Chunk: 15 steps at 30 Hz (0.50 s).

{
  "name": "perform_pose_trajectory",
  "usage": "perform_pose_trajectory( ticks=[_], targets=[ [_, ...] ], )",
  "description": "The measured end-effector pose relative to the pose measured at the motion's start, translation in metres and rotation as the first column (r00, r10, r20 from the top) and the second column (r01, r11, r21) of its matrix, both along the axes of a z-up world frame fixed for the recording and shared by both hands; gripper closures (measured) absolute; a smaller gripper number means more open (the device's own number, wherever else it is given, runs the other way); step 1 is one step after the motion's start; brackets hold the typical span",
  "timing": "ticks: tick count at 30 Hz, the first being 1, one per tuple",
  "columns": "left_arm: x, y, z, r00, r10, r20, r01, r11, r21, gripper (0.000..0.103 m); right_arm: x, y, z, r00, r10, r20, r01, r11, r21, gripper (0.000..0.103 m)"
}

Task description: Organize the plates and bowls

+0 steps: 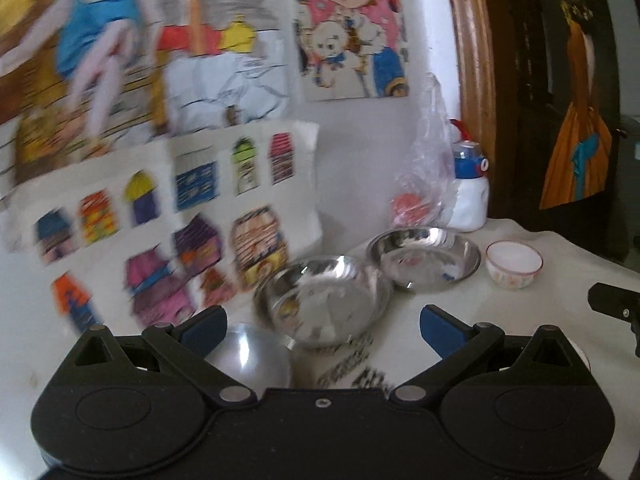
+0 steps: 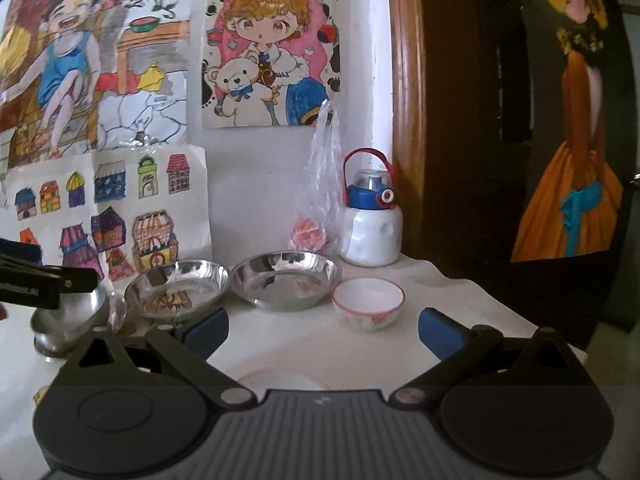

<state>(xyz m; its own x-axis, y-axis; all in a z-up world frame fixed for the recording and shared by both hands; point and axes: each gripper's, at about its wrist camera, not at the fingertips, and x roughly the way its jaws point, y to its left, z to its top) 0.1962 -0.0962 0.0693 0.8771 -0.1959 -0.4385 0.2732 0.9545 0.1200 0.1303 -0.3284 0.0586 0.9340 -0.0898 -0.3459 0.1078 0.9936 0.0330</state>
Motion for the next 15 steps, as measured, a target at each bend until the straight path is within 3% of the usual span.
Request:
perform_pose_trajectory(
  ticks=[4, 15],
  targets=[
    [0.042, -0.021, 0.006, 0.998, -0.054, -0.01, 0.054, 0.998, 0.018, 0.001, 0.035, -0.016, 0.01, 0.999, 0.028, -0.019, -0.029, 0.999, -0.032, 0.0],
    [0.165, -0.068, -0.007, 0.975, -0.167, -0.148, 0.17, 0.985, 0.008, 0.001, 0.144, -0.049, 0.013, 0.979, 0.144, -0.146, -0.152, 0.987, -0.046, 0.0]
  ],
)
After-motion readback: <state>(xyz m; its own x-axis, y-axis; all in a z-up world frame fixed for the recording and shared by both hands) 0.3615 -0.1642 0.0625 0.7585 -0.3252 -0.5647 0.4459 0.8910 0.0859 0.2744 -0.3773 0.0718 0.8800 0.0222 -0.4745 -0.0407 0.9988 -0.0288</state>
